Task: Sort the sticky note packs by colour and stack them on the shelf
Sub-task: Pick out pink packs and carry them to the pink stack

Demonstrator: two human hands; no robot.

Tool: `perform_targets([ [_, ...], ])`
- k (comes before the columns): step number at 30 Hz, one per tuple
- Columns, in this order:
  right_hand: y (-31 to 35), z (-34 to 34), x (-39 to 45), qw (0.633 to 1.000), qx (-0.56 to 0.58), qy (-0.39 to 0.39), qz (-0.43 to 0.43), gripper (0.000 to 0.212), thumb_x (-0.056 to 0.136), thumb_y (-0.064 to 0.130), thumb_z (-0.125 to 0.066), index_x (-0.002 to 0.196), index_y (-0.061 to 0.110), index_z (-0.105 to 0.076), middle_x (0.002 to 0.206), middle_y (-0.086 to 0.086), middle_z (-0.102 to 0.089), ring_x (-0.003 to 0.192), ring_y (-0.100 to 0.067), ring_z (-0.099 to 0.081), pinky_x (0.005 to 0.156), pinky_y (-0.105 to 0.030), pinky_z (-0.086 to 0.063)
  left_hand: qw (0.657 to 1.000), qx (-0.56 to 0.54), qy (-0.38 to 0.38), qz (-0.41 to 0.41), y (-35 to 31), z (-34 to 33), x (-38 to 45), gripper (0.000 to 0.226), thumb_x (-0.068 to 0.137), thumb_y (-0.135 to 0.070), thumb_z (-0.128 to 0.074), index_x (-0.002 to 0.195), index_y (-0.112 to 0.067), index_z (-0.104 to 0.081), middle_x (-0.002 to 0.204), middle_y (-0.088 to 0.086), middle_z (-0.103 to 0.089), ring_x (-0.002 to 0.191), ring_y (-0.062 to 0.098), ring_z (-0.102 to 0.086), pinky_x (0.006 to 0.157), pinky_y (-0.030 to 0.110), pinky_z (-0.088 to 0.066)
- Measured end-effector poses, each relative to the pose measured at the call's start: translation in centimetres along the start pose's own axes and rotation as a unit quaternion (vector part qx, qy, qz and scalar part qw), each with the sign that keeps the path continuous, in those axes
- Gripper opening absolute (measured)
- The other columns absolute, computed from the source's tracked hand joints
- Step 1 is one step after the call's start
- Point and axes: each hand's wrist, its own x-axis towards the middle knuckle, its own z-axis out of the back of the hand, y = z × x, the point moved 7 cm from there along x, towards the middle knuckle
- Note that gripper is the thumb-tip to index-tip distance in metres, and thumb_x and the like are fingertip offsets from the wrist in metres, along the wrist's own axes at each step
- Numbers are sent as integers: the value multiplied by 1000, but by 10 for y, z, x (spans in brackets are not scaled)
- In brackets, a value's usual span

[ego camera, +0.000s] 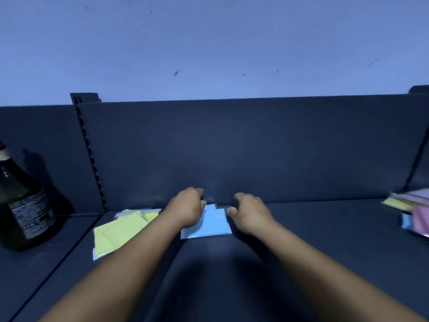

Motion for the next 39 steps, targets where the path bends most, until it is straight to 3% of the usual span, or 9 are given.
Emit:
perform_targets([
  [5, -27, 27, -21, 998, -51, -17, 19, 52, 101, 35, -38, 148, 14, -30, 153, -4, -33, 140, -24, -28, 115, -33, -23, 996, 34, 14, -76, -59, -3, -13, 52, 99, -31, -40, 147, -11, -31, 151, 8, -35, 138, 25, -35, 111, 34, -31],
  [13, -105, 66, -61, 996, -77, -27, -23, 56, 102, 37, -33, 152, 16, -19, 160, -1, -19, 147, -18, -14, 118, -32, -10, 988, 44, 20, -145, -155, -24, -30, 58, 99, -35, -41, 149, -11, -25, 153, 7, -32, 139, 25, -34, 112, 35, -30],
  [27, -268, 151, -126, 990, -98, -57, -82, 57, 100, 38, -38, 151, 15, -24, 158, -2, -25, 145, -18, -21, 116, -32, -17, 976, 3, 42, -212, -342, -80, -58, 59, 100, -36, -40, 150, -11, -22, 156, 6, -28, 141, 23, -30, 115, 35, -25],
  [34, -337, 185, -143, 989, -89, -58, -99, 53, 97, 38, -46, 145, 17, -34, 150, -3, -38, 139, -21, -32, 110, -31, -23, 977, 7, 62, -205, -410, -109, -61, 59, 100, -36, -39, 151, -11, -22, 156, 6, -26, 142, 23, -28, 115, 34, -25],
  [39, -382, 190, -141, 986, -103, -24, -130, 67, 94, 48, -49, 149, 21, -25, 151, -2, -37, 138, -25, -33, 111, -35, -28, 978, -31, 91, -183, -437, -127, -57, 43, 99, -31, -41, 137, -13, -41, 146, 8, -42, 133, 25, -41, 107, 32, -35],
])
